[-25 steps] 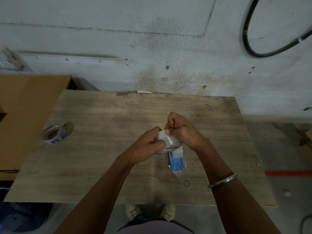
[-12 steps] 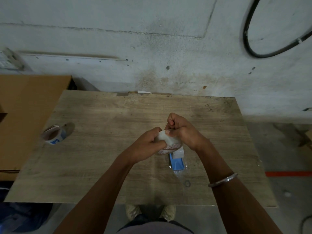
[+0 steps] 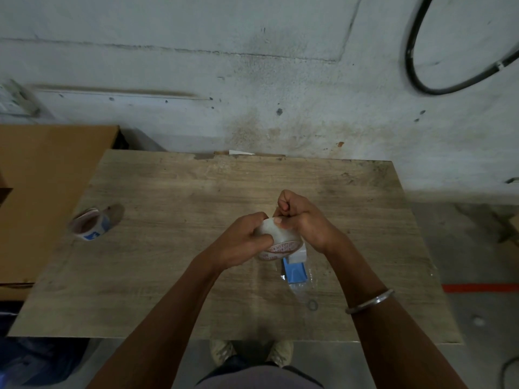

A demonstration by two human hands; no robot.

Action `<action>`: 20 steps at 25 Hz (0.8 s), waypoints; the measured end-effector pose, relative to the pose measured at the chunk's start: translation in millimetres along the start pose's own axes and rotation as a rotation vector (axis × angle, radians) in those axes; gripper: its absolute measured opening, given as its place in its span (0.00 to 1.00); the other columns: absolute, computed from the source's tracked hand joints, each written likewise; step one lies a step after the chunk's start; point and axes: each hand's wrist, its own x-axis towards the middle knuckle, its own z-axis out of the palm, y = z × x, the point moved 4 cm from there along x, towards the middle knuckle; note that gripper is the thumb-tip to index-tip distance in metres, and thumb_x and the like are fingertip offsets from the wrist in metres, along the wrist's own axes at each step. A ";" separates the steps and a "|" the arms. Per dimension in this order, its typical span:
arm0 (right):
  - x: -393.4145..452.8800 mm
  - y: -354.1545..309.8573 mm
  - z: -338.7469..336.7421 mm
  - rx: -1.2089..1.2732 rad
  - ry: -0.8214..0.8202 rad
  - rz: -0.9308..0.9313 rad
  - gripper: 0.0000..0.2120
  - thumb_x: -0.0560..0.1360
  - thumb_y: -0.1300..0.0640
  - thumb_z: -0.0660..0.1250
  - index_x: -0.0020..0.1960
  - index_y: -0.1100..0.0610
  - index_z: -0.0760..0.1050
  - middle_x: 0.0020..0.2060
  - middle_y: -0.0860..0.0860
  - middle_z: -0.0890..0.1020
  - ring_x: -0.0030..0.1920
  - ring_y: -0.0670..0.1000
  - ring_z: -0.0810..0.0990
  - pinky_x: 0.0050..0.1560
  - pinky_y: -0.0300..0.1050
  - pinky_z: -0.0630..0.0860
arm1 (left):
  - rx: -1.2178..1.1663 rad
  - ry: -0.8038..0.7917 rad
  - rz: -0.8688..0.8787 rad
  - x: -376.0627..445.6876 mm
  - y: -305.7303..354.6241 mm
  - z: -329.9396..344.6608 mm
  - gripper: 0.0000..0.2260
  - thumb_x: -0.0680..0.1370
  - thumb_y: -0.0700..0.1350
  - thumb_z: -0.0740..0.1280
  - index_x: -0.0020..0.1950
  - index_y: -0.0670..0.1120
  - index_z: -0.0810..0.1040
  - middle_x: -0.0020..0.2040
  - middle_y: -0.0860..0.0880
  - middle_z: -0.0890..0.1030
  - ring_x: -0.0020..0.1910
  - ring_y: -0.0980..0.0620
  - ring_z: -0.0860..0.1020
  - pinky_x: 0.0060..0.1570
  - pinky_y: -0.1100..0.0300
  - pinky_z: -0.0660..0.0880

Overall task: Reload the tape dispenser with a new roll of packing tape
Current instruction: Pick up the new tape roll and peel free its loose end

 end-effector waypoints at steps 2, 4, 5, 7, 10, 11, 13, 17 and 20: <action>-1.4 -1.0 -0.4 0.001 0.005 -0.002 0.12 0.66 0.64 0.66 0.39 0.54 0.63 0.31 0.48 0.73 0.35 0.46 0.72 0.38 0.44 0.69 | -0.011 -0.020 0.003 -0.6 1.3 -0.1 0.03 0.70 0.42 0.63 0.41 0.50 0.73 0.31 0.58 0.74 0.28 0.64 0.72 0.29 0.67 0.67; -4.6 -0.4 -1.6 0.024 0.037 -0.019 0.10 0.67 0.64 0.65 0.40 0.55 0.64 0.32 0.51 0.74 0.35 0.48 0.73 0.37 0.44 0.69 | -0.007 -0.044 -0.003 0.0 0.8 -2.8 0.04 0.71 0.43 0.64 0.44 0.50 0.75 0.34 0.57 0.76 0.32 0.64 0.75 0.31 0.67 0.69; -7.4 0.8 -2.8 0.054 0.073 -0.033 0.08 0.68 0.64 0.65 0.41 0.55 0.66 0.33 0.53 0.74 0.35 0.51 0.72 0.36 0.44 0.69 | -0.019 -0.033 -0.012 2.2 -0.7 -5.8 0.04 0.73 0.44 0.64 0.46 0.50 0.76 0.38 0.56 0.78 0.35 0.63 0.76 0.34 0.67 0.70; -14.3 4.5 -5.0 0.153 0.191 -0.068 0.05 0.69 0.63 0.65 0.43 0.57 0.70 0.35 0.54 0.74 0.37 0.53 0.71 0.36 0.45 0.68 | -0.051 0.125 -0.011 7.2 -3.0 -16.7 0.06 0.79 0.44 0.64 0.53 0.50 0.79 0.47 0.55 0.80 0.45 0.63 0.78 0.44 0.67 0.73; -21.3 7.6 -5.8 0.213 0.360 -0.097 0.07 0.71 0.63 0.65 0.49 0.58 0.75 0.40 0.51 0.80 0.42 0.50 0.77 0.40 0.46 0.73 | -0.020 0.533 0.078 6.5 3.1 -29.0 0.09 0.79 0.46 0.67 0.58 0.51 0.81 0.55 0.56 0.80 0.53 0.63 0.77 0.50 0.72 0.72; -21.5 7.4 -5.5 0.200 0.393 -0.095 0.08 0.73 0.65 0.66 0.51 0.59 0.77 0.42 0.51 0.82 0.43 0.49 0.79 0.42 0.47 0.75 | 0.030 0.600 0.110 5.0 6.4 -26.1 0.09 0.77 0.48 0.71 0.56 0.51 0.82 0.53 0.56 0.81 0.51 0.62 0.78 0.49 0.71 0.73; -21.0 6.3 -5.5 0.142 0.435 -0.098 0.11 0.76 0.69 0.65 0.56 0.61 0.77 0.46 0.53 0.84 0.47 0.50 0.82 0.46 0.47 0.78 | 0.179 0.660 0.168 2.6 9.7 -15.0 0.12 0.72 0.51 0.76 0.53 0.50 0.84 0.50 0.56 0.82 0.49 0.61 0.79 0.48 0.70 0.74; -22.5 8.1 -2.2 0.086 0.482 -0.098 0.15 0.75 0.70 0.68 0.60 0.60 0.79 0.47 0.53 0.86 0.47 0.49 0.85 0.44 0.41 0.80 | 0.283 0.753 0.161 3.3 10.5 -9.4 0.11 0.72 0.46 0.76 0.53 0.47 0.85 0.53 0.52 0.84 0.51 0.58 0.80 0.53 0.62 0.77; -25.8 8.8 3.6 0.115 0.508 -0.109 0.16 0.74 0.70 0.69 0.61 0.63 0.79 0.48 0.55 0.86 0.48 0.52 0.86 0.45 0.43 0.82 | 0.497 0.787 0.251 2.1 15.1 -4.6 0.07 0.72 0.41 0.76 0.49 0.44 0.86 0.48 0.48 0.85 0.47 0.52 0.82 0.51 0.63 0.75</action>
